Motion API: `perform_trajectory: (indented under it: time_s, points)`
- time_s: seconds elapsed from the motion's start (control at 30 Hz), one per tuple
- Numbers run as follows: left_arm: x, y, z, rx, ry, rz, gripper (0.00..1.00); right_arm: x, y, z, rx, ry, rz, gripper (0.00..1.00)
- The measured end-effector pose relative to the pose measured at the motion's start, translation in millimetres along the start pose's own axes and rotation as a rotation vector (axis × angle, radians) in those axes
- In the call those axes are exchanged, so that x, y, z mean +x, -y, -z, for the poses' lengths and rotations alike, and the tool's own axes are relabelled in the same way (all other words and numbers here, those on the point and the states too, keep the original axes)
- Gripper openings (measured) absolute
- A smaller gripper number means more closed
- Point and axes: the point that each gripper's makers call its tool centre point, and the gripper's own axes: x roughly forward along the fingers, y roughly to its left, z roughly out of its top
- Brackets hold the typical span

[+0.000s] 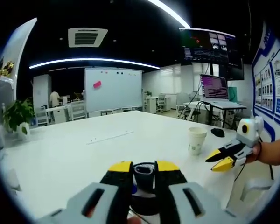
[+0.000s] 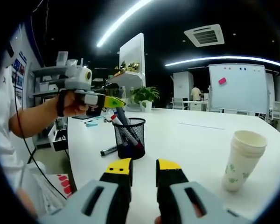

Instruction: Place the scattered laser pointers and whiteboard markers into the pen holder and stack the scattered paper cups together

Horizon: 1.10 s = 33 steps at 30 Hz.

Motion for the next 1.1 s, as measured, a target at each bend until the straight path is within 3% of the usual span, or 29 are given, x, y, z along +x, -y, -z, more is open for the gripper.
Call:
perform_trajectory:
  time_s: [0.37, 0.7, 1.1]
  points:
    - [-1.3, 0.2, 1.6, -0.015, -0.009, -0.001, 0.22, 0.0, 0.4, 0.9, 0.008, -0.001, -0.001, 0.19]
    - [-2.7, -1.5, 3.5, 0.025, -0.012, -0.015, 0.28, 1.4, -0.8, 0.1, 0.009, 0.002, -0.003, 0.19]
    - [-10.4, 0.9, -8.8, 0.06, 0.038, -0.054, 0.39, 0.1, 0.6, 0.6, 0.006, 0.002, 0.001, 0.19]
